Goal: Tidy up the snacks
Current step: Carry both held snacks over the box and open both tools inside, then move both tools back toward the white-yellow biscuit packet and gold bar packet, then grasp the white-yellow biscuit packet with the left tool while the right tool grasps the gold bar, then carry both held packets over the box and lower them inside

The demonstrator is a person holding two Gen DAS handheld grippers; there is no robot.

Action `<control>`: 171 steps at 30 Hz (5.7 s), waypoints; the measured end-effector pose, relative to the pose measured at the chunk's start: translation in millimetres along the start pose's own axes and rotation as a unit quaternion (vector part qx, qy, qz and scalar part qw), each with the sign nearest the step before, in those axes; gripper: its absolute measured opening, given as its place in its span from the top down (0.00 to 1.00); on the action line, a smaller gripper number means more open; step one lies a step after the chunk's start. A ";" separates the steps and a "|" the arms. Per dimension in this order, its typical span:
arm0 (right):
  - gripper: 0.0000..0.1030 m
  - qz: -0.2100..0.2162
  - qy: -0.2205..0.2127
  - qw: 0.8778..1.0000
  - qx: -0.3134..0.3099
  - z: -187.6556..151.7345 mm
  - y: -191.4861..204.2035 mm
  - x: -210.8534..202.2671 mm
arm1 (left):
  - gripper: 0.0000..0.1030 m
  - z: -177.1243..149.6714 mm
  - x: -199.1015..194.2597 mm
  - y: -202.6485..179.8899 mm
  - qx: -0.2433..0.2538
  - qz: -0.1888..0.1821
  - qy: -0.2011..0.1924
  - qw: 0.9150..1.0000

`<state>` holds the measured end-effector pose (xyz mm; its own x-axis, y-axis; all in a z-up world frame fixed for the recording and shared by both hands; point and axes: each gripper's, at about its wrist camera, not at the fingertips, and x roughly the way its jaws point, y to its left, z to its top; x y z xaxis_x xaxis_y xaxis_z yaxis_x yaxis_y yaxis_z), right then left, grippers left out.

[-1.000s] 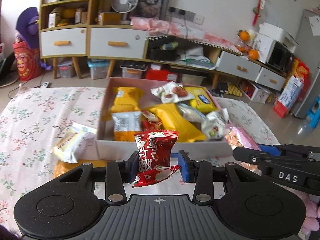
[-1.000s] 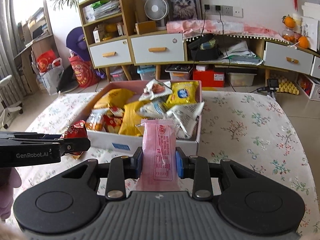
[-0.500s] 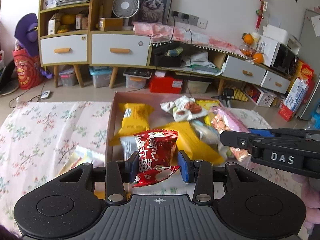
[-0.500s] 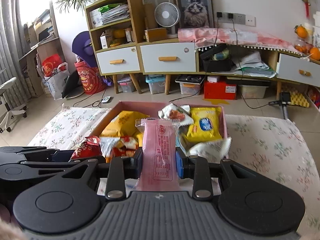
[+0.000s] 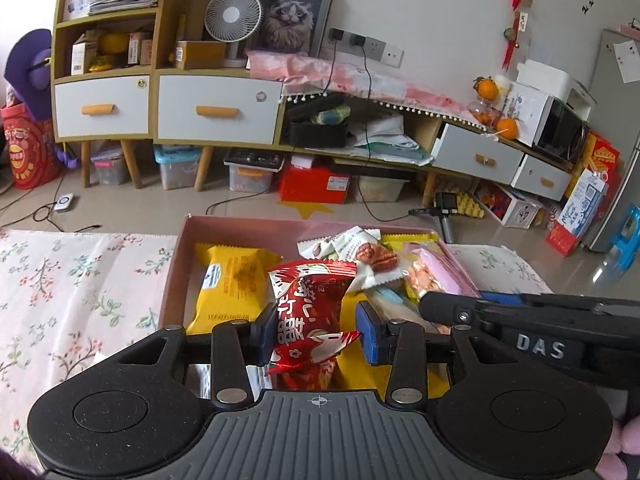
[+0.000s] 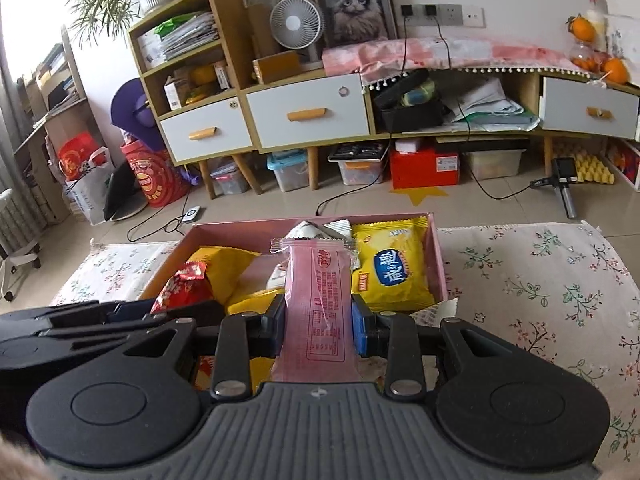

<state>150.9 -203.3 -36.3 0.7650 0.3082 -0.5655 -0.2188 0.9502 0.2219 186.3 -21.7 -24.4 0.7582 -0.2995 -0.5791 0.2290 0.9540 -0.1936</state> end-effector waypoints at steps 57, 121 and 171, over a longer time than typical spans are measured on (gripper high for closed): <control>0.00 0.038 0.045 0.988 -0.143 -81.0 92.6 -35.2 | 0.05 -88.9 -100.0 108.6 0.057 0.072 0.014 0.996; 0.45 0.163 0.063 0.945 -0.275 -88.1 184.6 16.5 | 0.19 -107.5 -126.3 186.0 0.015 0.133 0.044 0.990; 0.74 0.041 -0.030 0.998 -0.036 -15.7 62.5 -35.7 | 0.56 -40.6 -97.3 52.4 -0.002 0.057 0.019 0.998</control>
<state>100.4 -154.1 -14.7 0.7776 0.3838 -0.4981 -0.3238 0.9234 0.2059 99.7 56.8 -10.3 0.7560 -0.1901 -0.6264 0.1403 0.9817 -0.1287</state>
